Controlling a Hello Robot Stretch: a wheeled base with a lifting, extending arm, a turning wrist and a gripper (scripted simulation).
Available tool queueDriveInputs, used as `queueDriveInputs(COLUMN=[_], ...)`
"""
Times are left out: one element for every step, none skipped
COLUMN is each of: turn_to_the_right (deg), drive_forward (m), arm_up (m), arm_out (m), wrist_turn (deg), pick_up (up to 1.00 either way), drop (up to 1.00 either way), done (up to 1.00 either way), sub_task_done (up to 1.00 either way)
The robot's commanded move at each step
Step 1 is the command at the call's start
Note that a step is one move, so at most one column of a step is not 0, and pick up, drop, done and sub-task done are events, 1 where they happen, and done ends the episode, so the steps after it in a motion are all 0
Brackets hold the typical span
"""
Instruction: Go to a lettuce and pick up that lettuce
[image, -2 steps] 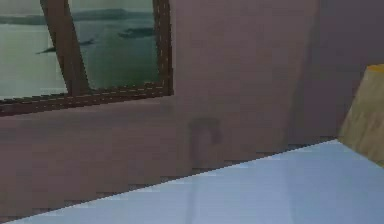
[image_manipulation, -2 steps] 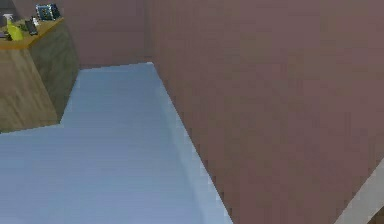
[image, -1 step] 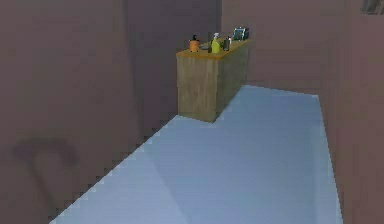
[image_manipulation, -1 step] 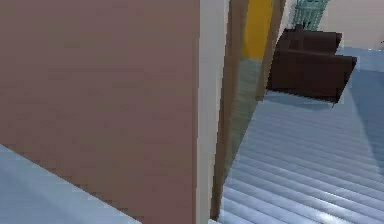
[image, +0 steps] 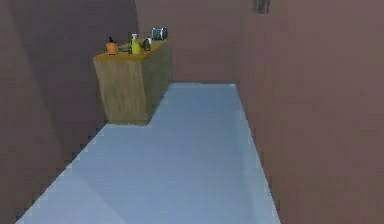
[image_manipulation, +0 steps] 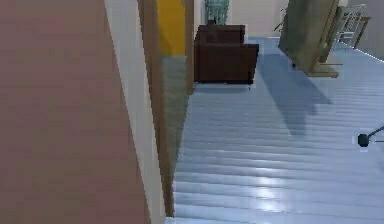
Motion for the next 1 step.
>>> queueDriveInputs(turn_to_the_right=[0.0], drive_forward=[1.00], arm_up=[0.00], arm_out=[0.00], wrist_turn=[0.0], pick_up=[0.00], drop=[0.00], done=[0.00], sub_task_done=[0.00])
